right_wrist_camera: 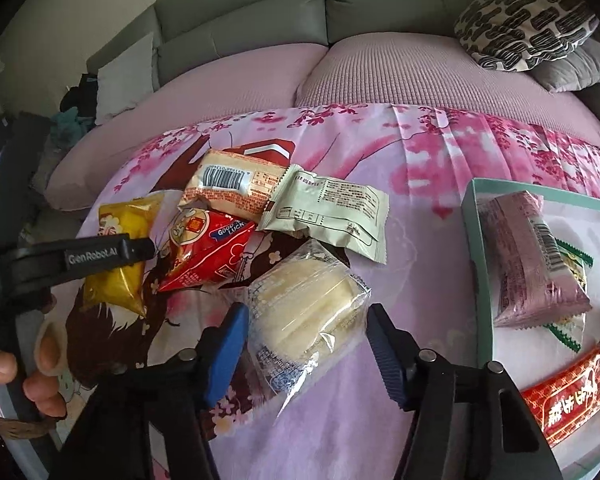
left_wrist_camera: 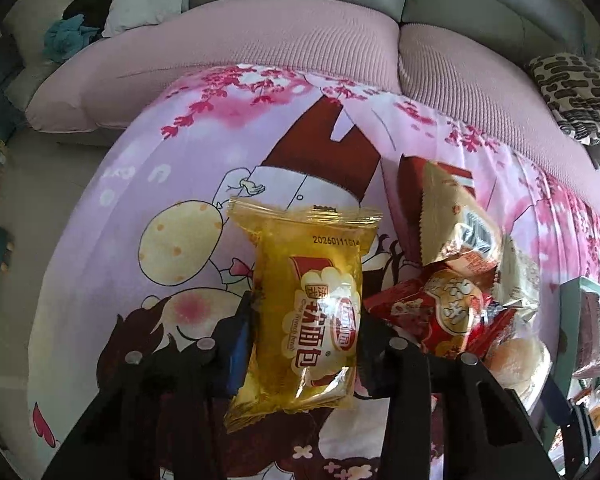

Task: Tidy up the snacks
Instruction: 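Grasp the yellow bread packet with the left tool while the right tool grasps the clear bun bag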

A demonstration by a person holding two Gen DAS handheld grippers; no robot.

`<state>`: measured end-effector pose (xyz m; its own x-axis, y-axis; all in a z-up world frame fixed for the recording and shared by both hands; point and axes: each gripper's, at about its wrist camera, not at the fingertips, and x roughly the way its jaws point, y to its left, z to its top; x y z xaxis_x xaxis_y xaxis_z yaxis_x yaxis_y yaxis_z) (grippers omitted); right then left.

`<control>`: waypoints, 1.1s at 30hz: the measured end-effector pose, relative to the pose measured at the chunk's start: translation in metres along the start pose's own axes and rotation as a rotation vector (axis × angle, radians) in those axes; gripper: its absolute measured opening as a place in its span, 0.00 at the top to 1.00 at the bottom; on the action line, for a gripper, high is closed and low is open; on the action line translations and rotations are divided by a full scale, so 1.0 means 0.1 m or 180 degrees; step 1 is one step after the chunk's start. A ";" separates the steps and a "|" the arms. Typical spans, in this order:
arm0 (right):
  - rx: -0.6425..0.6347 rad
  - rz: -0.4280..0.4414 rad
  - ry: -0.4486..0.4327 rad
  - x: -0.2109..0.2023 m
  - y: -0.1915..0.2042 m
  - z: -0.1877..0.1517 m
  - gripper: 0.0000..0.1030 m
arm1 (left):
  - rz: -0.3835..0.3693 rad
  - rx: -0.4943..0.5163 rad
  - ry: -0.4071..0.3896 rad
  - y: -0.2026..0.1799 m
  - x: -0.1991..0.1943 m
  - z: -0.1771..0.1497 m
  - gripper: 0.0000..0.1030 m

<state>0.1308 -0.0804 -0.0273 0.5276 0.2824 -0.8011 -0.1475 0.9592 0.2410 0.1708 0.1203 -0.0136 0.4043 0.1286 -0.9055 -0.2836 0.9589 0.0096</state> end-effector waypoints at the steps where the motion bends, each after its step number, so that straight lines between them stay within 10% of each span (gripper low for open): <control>1: 0.0014 0.0008 -0.0004 -0.02 -0.02 0.00 0.39 | -0.0008 -0.0007 -0.0019 0.00 -0.03 0.00 0.57; 33: 0.0757 -0.0042 -0.0661 -1.02 -1.03 0.00 0.42 | -0.0451 0.0531 -0.0429 -0.97 -0.77 -0.25 0.57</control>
<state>0.0926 -0.2075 0.0298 0.6913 0.2388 -0.6820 0.0473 0.9268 0.3724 0.1449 0.0111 0.0448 0.5452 0.0117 -0.8382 -0.0729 0.9968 -0.0334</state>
